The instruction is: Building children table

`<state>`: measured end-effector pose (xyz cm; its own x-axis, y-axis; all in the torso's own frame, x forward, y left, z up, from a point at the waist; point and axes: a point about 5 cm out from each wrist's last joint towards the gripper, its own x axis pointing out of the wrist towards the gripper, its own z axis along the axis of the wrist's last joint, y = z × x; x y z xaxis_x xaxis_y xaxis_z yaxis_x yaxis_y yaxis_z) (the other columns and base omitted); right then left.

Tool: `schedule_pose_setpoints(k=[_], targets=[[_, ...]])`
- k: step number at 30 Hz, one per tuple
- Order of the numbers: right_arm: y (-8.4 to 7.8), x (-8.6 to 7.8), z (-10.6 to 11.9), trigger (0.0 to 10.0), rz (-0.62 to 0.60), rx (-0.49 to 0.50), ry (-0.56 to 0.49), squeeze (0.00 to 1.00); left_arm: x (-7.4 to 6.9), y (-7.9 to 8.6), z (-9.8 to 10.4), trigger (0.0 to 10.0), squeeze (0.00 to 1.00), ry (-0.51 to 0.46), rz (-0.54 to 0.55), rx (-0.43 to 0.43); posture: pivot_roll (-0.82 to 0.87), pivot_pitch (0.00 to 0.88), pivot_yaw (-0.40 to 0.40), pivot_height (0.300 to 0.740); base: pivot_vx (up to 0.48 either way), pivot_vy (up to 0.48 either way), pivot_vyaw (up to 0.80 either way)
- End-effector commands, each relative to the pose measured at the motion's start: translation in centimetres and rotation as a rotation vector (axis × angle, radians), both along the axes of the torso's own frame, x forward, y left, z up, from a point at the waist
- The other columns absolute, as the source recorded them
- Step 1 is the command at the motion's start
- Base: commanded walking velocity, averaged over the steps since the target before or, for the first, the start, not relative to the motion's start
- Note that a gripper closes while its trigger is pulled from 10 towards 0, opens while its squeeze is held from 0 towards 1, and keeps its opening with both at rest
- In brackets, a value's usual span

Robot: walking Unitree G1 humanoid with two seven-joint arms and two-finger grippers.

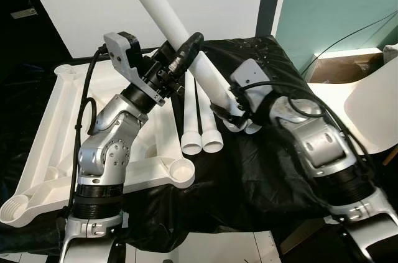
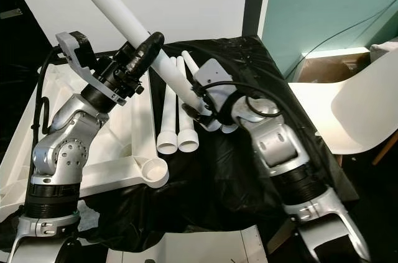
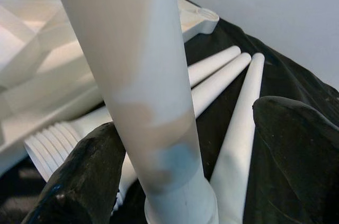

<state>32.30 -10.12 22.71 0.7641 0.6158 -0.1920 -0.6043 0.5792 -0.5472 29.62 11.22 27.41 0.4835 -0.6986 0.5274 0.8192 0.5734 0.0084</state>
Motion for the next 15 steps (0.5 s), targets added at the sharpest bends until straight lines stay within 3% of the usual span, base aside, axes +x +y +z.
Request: schedule_pose_setpoints(k=[1,11,12,13,15], targets=[[-0.4,0.5,0.0,10.0,0.006,-0.024,-0.005,0.00,-0.1,0.0,0.4,0.0,0.00,-0.030,0.005,0.012,-0.08,0.000,0.065,0.740,0.000,0.000,0.00],[0.0,1.3,-1.4,10.0,0.064,-0.083,0.028,0.00,-0.2,-0.2,0.6,0.0,0.00,-0.038,-0.001,0.015,-0.06,0.000,0.065,0.740,0.000,0.000,0.00],[0.3,1.4,-1.8,2.4,0.084,-0.088,0.048,0.00,-0.2,-0.2,0.6,0.0,0.00,-0.038,0.000,0.016,-0.06,0.000,0.063,0.740,0.000,0.000,0.00],[0.6,1.3,-2.0,0.0,0.103,-0.093,0.065,0.00,-0.3,-0.1,0.6,0.0,0.00,-0.038,0.003,0.019,-0.05,0.000,0.061,0.740,0.000,0.000,0.00],[0.8,1.3,-2.2,0.0,0.114,-0.097,0.075,0.00,-0.3,-0.1,0.6,0.0,0.00,-0.037,0.005,0.021,-0.05,0.000,0.061,0.740,0.000,0.000,0.00]])
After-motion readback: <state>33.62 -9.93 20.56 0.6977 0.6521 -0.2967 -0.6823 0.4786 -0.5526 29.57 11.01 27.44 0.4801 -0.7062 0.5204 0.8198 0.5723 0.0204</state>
